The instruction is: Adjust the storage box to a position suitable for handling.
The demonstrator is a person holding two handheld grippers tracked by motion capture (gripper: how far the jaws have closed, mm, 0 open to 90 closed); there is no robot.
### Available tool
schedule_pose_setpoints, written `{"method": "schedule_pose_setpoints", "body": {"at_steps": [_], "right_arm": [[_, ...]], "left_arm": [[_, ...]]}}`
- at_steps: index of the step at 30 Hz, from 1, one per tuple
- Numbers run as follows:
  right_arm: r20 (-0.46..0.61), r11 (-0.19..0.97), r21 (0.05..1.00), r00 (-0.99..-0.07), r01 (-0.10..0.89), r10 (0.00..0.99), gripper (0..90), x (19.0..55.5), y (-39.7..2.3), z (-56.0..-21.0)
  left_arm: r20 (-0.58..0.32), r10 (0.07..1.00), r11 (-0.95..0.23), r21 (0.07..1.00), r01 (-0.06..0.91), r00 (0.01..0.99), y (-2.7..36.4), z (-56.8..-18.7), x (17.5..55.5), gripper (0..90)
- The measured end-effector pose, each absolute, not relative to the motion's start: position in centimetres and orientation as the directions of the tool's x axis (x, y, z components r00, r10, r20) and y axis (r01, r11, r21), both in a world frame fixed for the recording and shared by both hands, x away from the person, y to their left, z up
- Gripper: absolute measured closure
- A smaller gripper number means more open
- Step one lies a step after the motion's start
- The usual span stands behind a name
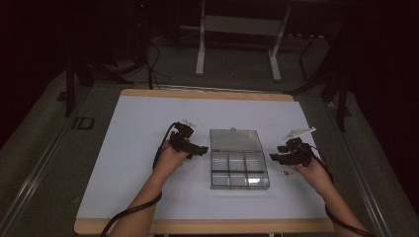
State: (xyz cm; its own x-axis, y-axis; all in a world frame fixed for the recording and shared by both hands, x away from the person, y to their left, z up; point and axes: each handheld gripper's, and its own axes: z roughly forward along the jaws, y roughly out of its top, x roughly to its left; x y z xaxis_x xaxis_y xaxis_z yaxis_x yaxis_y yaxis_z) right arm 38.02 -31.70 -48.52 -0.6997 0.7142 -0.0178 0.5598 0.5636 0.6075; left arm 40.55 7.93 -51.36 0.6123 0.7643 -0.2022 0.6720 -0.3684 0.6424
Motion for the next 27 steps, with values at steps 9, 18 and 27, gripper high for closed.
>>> {"method": "schedule_pose_setpoints", "body": {"at_steps": [9,18,27], "right_arm": [[-0.046,0.663,0.517,-0.756,0.541,0.653,49.9,36.6,-33.0,-48.0],[-0.038,0.754,0.382,-0.806,0.535,0.591,55.4,35.7,-34.0,-48.4],[-0.01,0.788,0.279,-0.819,0.549,0.574,64.9,36.0,-33.8,-49.0]], "left_arm": [[-0.173,0.754,-0.39,0.658,0.644,0.634,8.2,-50.9,39.1,3.0],[-0.116,0.746,-0.44,0.654,0.616,0.656,8.2,-50.4,37.6,3.1],[-0.111,0.748,-0.436,0.661,0.611,0.654,8.4,-50.8,37.0,3.0]]}}
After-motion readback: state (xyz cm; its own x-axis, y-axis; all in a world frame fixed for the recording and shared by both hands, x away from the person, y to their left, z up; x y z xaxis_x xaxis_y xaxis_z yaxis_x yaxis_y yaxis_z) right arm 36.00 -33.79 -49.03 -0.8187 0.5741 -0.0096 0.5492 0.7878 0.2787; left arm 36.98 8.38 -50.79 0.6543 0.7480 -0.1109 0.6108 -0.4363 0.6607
